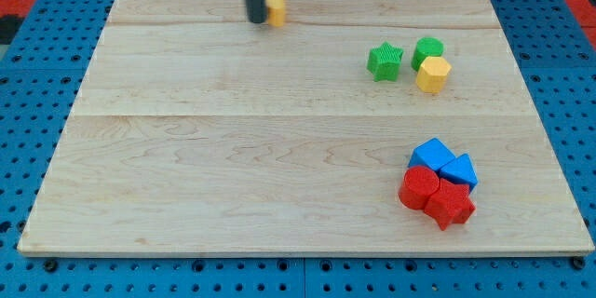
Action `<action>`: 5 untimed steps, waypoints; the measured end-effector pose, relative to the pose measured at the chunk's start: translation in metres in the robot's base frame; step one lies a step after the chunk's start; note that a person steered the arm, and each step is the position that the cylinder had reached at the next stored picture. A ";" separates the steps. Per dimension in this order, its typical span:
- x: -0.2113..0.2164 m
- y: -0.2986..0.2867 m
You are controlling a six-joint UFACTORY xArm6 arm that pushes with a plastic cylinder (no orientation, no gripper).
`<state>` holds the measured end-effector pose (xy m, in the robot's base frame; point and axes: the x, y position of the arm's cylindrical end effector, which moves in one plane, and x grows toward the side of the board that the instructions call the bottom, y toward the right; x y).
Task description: Move the yellow heart left to the green star
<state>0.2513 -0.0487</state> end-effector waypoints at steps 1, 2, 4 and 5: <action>-0.034 -0.019; -0.027 0.056; 0.023 0.114; 0.019 0.085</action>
<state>0.2705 0.0359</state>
